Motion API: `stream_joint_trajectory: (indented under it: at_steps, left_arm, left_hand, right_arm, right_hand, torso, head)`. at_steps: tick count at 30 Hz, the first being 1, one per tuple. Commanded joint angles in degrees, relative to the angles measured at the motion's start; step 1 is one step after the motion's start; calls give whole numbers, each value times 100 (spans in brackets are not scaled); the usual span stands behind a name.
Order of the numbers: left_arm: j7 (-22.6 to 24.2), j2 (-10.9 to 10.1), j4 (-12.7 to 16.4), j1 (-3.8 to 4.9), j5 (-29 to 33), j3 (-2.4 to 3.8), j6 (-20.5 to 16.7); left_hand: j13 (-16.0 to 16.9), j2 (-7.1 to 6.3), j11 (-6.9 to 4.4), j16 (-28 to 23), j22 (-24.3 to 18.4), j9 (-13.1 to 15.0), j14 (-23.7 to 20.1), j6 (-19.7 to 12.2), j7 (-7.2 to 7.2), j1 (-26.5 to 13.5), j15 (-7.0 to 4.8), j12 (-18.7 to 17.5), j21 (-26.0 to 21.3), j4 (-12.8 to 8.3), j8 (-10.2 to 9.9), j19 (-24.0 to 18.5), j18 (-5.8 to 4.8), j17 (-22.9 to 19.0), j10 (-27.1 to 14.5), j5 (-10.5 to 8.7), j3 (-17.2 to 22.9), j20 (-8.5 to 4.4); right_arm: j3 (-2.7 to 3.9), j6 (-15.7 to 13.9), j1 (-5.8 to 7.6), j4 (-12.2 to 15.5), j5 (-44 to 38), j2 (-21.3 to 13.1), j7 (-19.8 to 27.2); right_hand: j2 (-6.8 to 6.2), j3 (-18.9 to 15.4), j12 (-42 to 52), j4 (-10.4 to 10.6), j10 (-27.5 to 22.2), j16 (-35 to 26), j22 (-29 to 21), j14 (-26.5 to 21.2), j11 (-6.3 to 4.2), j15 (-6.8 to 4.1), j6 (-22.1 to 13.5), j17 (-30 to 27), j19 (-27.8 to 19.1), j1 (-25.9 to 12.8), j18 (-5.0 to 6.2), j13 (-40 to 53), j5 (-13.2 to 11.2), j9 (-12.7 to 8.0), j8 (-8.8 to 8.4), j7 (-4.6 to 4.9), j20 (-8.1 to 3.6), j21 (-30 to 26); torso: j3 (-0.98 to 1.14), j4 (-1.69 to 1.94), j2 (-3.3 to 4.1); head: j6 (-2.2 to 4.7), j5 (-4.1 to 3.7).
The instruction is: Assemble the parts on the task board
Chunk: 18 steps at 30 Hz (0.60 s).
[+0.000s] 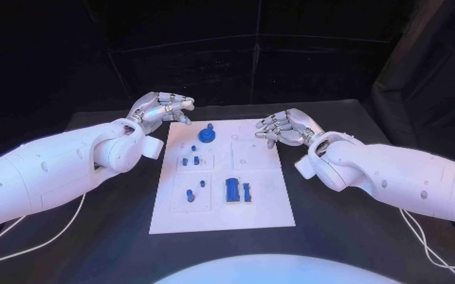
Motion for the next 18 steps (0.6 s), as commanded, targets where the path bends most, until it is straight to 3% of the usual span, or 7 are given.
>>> stream_joint_trajectory:
  at_steps: [1,5,7,10,14,15,18]
  left_arm:
    - [257,53,-161,-25,312,7,132]
    - [476,137,-404,-72,578,9,354]
    - [571,211,-546,-101,704,11,306]
    - [622,310,-728,-139,852,13,165]
    - [624,443,-913,-179,1044,15,24]
    - [366,406,-854,-173,650,8,112]
    - [372,398,-808,-182,648,20,44]
  left_hand:
    - [-45,9,8,-666,-240,-9,-214,50,-19,-4,84,-153,-352,-10,-13,-265,2,-297,88,-7,-51,81]
    - [-62,22,181,-1749,-755,-39,-927,-122,-45,62,432,-530,-1222,-27,-199,-1331,-165,-774,-56,2,-57,331]
    - [-58,9,360,-2176,-955,-40,-1166,-221,-122,65,611,-785,-1519,-30,-312,-1675,-207,-983,-283,-21,-121,465]
    - [-48,19,386,-2628,-1163,-36,-1301,-274,-94,94,695,-1069,-1766,-45,-432,-1904,-161,-1214,-504,-15,-232,605]
    - [-49,90,410,-2938,-1347,-31,-1193,-222,-69,137,725,-1229,-1939,-52,-511,-2035,-37,-1379,-452,-22,-314,743]
    - [-407,399,84,-3396,-1794,-410,-2701,-1885,-368,-2033,439,-1490,-2478,220,-1065,-3292,-393,-1583,-2059,-287,-849,283]
    - [-407,399,40,-3503,-1889,-410,-2932,-2168,-401,-2371,387,-1552,-2478,220,-1065,-3536,-393,-1633,-2341,-287,-969,210]
  right_arm:
    - [80,707,72,-446,1677,179,907]
    - [189,1117,118,-1155,2060,524,1050]
    - [226,1241,127,-1466,2211,693,1128]
    - [281,1390,134,-1831,2355,905,1216]
    - [332,1606,137,-2155,2483,1086,1270]
    - [321,1126,124,-2064,2037,1043,953]
    - [316,1057,126,-2006,2082,1028,972]
  right_hand:
    - [29,19,-389,-118,29,-876,-439,-496,136,201,41,-521,-410,104,25,-500,-205,-110,-163,48,188,-760]
    - [-13,-132,-920,-317,-248,-1912,-971,-1167,366,615,4,-1312,-847,-22,-43,-1159,-402,-304,-484,33,542,-1685]
    - [32,-217,-1052,-432,-255,-2165,-1182,-1215,398,662,55,-1648,-953,-119,-19,-1415,-400,-401,-617,25,687,-2055]
    - [130,-345,-1201,-614,-201,-2413,-1416,-1069,413,706,131,-2073,-867,-256,74,-1754,-405,-552,-751,20,793,-2454]
    - [249,-552,-1310,-584,-196,-2409,-1447,-532,442,631,154,-2315,-524,-542,84,-1984,-555,-687,-753,128,725,-2665]
    - [-215,-284,-1669,-379,-1928,-2825,-1820,-2438,135,397,-1422,-2487,-2179,-2739,-295,-2350,-859,-1110,-1117,-237,304,-3012]
    - [-215,-260,-1669,-348,-2208,-2825,-1820,-2712,89,352,-1698,-2927,-2421,-3157,-295,-2350,-859,-1110,-1117,-266,221,-3084]
  torso:
    - [-16,-67,-146]
    - [-5,-99,-205]
    - [-2,-93,-248]
    - [8,-70,-296]
    - [18,-17,-321]
    - [7,-63,-272]
    - [10,-47,-252]
  head:
    - [224,30]
    - [414,41]
    - [532,37]
    - [674,48]
    - [787,62]
    - [720,53]
    - [755,78]
